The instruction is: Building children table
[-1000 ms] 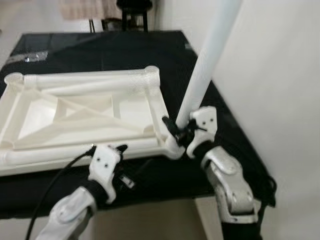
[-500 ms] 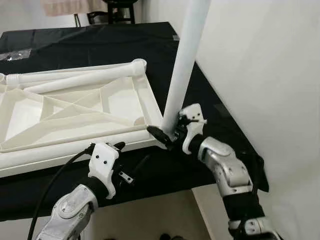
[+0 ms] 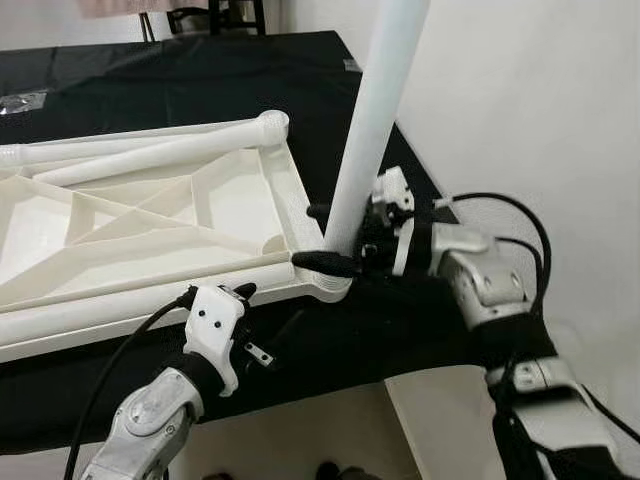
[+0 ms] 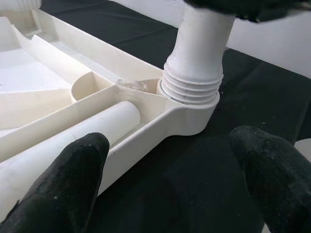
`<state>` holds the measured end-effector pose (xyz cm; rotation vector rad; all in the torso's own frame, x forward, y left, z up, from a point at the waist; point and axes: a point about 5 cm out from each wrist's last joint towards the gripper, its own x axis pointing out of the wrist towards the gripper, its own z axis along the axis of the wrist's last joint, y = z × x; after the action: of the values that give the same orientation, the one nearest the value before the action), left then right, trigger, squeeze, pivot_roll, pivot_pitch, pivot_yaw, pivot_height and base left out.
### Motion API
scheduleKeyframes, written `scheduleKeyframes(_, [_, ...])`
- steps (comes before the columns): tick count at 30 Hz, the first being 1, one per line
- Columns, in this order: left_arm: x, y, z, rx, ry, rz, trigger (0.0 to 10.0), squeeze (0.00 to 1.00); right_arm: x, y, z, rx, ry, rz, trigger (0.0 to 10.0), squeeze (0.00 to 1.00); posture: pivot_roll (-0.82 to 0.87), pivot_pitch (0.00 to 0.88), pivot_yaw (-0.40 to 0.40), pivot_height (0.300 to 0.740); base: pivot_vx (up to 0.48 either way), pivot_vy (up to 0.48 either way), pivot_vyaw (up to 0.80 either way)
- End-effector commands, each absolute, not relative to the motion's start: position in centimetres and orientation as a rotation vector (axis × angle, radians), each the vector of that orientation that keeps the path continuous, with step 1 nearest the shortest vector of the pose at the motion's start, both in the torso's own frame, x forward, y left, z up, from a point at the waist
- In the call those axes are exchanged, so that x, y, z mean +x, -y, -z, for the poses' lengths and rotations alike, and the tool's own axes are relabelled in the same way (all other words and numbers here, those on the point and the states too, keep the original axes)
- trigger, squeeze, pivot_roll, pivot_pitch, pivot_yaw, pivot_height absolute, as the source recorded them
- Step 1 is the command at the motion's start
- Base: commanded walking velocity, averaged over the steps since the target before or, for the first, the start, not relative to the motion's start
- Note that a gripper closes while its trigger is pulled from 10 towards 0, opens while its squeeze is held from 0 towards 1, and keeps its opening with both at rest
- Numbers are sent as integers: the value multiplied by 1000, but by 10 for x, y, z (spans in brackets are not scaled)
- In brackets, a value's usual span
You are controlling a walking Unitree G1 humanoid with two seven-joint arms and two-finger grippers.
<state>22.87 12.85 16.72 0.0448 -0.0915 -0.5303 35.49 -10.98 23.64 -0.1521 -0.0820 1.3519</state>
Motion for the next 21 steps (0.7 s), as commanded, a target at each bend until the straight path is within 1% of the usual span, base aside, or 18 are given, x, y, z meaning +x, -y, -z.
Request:
scheduleKeyframes(1, [226, -127, -163, 53, 79, 527, 10000, 0, 356, 110, -233, -161, 74, -1376, 0, 0, 126, 194, -137, 740, 0, 0, 0])
scheduleKeyframes(10, [224, -125, -162, 46, 76, 537, 10000, 0, 358, 123, -228, -148, 67, -1388, 0, 0, 97, 205, -134, 740, 0, 0, 0])
scheduleKeyframes(12, [224, -124, -162, 44, 75, 540, 10000, 0, 357, 128, -223, -141, 63, -1347, 0, 0, 91, 208, -127, 740, 0, 0, 0])
scheduleKeyframes(15, [224, -124, -162, 42, 74, 547, 10000, 0, 357, 134, -216, -113, 72, -1227, 0, 0, 82, 213, -120, 740, 0, 0, 0])
scheduleKeyframes(16, [224, -124, -162, 42, 74, 547, 10000, 0, 357, 134, -216, -113, 72, -1227, 0, 0, 82, 213, -120, 740, 0, 0, 0])
scheduleKeyframes(17, [224, -124, -162, 43, 74, 549, 10000, 0, 357, 137, -213, -95, 83, -1155, 0, 0, 80, 218, -118, 740, 0, 0, 0])
scheduleKeyframes(18, [224, -125, -162, 43, 73, 549, 10000, 0, 354, 137, -202, -66, 70, -1024, 0, 0, 76, 224, -113, 740, 0, 0, 0])
scheduleKeyframes(19, [224, -125, -162, 43, 73, 549, 10000, 0, 354, 137, -202, -66, 70, -1024, 0, 0, 76, 224, -113, 740, 0, 0, 0])
scheduleKeyframes(20, [224, -126, -162, 44, 73, 548, 10000, 0, 351, 138, -195, -48, 58, -932, 0, 0, 76, 224, -113, 740, 0, 0, 0])
scheduleKeyframes(21, [224, -127, -162, 44, 71, 547, 10000, 0, 348, 133, -181, -52, 13, -729, 0, 0, 67, 227, -103, 740, 0, 0, 0])
